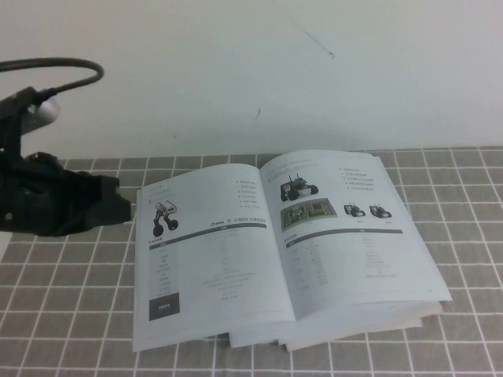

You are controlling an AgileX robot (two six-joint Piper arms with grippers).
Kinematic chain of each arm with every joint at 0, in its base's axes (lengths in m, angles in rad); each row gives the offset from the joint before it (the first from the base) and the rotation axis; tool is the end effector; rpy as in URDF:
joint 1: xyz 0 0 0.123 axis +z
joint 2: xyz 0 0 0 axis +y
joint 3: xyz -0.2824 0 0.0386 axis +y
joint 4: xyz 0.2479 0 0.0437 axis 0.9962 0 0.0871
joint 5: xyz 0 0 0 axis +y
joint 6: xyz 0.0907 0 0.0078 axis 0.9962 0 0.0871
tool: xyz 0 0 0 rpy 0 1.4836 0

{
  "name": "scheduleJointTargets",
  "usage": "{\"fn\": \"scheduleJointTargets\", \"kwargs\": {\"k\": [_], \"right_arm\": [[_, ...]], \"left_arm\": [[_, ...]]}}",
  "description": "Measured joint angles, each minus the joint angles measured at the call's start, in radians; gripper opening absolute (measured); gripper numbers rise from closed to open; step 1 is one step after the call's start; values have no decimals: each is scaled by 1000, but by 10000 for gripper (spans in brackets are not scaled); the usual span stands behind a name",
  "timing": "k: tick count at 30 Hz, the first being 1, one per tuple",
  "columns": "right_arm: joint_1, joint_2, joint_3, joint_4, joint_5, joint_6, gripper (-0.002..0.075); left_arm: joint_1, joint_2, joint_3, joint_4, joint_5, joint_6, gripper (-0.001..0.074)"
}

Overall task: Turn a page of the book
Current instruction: Open the closed book

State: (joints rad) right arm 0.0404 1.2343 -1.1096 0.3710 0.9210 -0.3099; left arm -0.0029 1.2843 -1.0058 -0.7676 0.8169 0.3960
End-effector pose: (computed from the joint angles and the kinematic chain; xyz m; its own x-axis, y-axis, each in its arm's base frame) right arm 0.2457 0.0363 0.3452 -0.7783 -0.1068 -0.6187 -0.2745 0.9441 0.1823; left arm 0.2594 -0.0469 0.3199 -0.7981 -0.1586 -0.5812 0.1928 0.8467 -0.4959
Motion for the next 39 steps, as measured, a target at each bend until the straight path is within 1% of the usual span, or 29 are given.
{"fn": "scheduleJointTargets", "kwargs": {"k": [3, 6, 9, 12, 16, 18, 22, 25, 29, 35, 36, 39], "right_arm": [[0, 60, 0, 5, 4, -12, -3], [0, 123, 18, 53, 9, -32, -3], [2, 160, 57, 137, -1, -100, -3], [4, 184, 87, 166, -60, -159, -3], [4, 247, 95, 198, -177, -218, -3], [4, 293, 95, 247, -211, -243, -1], [4, 403, 65, 369, -218, -362, 13], [4, 487, 21, 403, -224, -412, 31], [4, 598, -41, 409, -228, -428, 83], [4, 667, -93, 403, -230, -434, 254], [4, 671, -95, 398, -230, -434, 273], [4, 680, -98, 387, -232, -434, 296]], "left_arm": [[0, 69, 0, -87, 0, 144, -4], [0, 127, 0, -129, -1, 241, -4], [0, 177, 0, -145, -19, 270, -4], [0, 229, 0, -164, -24, 292, -4], [0, 304, 0, -225, -19, 369, -4], [0, 334, 0, -244, -17, 391, -4], [0, 384, 0, -250, -17, 404, -4], [0, 412, 0, -252, -17, 406, -4], [0, 448, -2, -252, -4, 406, -4], [0, 477, -5, -252, 12, 406, -4], [0, 477, -7, -252, 12, 408, -4], [0, 477, -7, -252, 2, 431, -4]]}}
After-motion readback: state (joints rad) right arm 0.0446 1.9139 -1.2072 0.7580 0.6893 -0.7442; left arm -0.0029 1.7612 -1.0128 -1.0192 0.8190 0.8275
